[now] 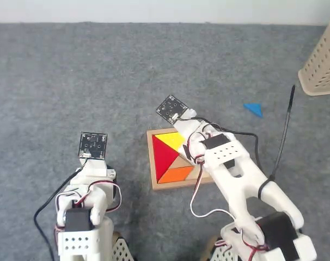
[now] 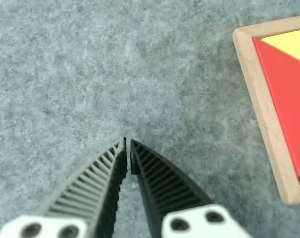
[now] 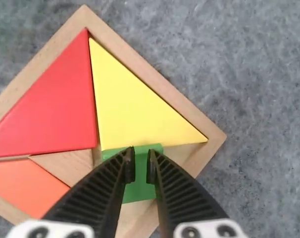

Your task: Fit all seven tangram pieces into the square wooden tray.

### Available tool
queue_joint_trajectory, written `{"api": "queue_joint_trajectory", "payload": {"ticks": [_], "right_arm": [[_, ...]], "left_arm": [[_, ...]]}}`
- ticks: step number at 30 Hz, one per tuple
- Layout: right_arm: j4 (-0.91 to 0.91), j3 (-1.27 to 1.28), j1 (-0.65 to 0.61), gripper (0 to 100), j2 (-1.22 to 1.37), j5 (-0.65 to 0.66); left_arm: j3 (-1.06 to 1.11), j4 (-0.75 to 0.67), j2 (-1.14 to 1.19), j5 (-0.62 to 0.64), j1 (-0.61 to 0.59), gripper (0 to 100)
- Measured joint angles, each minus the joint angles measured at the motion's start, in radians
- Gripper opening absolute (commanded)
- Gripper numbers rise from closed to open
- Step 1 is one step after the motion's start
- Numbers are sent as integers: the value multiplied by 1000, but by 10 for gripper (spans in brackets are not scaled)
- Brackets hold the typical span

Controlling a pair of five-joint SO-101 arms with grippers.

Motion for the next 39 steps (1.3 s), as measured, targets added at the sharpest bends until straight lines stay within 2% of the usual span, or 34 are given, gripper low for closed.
{"api": "queue_joint_trajectory", "payload": {"ticks": [7,14,39], "right_arm": [[-69,29,0,38,0,0],[-227,126,-2,36,-12,-2],[-221,132,5,34,-14,-3]], "left_arm": [[0,0,0,0,0,11],[0,0,0,0,0,11],[0,0,0,0,0,11]]}}
